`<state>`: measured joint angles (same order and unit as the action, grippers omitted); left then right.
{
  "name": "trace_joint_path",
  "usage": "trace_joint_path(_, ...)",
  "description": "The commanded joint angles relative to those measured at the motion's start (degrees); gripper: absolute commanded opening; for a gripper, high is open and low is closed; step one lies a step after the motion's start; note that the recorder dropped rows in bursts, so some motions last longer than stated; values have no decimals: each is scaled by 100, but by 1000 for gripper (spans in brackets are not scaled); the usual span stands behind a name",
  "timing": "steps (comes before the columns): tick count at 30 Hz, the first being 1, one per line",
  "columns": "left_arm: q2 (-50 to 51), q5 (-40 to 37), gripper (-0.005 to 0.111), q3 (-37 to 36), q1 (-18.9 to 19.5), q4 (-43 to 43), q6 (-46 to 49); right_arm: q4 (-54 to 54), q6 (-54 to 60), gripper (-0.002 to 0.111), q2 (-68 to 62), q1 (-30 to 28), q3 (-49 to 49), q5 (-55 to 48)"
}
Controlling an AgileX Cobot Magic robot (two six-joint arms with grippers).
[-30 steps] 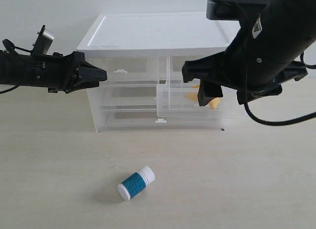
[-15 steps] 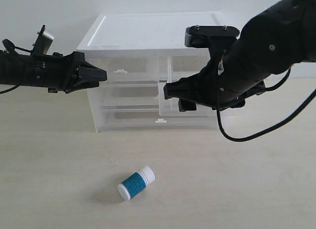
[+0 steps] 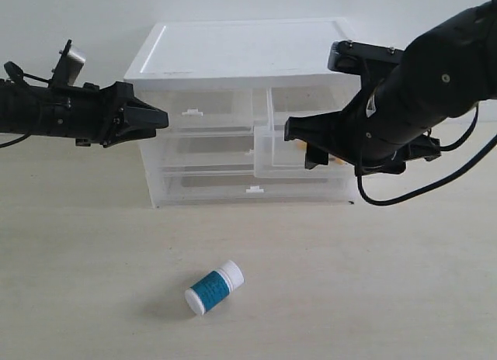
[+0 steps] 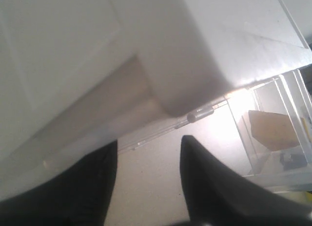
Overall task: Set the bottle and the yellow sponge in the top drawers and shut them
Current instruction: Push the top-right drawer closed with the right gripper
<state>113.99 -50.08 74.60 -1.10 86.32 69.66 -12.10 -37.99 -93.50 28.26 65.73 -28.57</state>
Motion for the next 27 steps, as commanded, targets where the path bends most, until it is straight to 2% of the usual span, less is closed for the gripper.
trace_joint_path(1, 35, 365, 41, 81, 38, 288, 54, -471, 226, 60, 38, -193, 167, 1382)
trace_joint_path(14, 35, 402, 41, 81, 38, 263, 67, -493, 476, 59, 906, -32, 167, 1116)
trace_joint_path(24, 35, 379, 41, 81, 38, 263, 67, -474, 697, 59, 823, -32, 167, 264)
trace_joint_path(27, 35, 379, 41, 81, 38, 263, 67, -174, 911, 59, 741, -32, 156, 185)
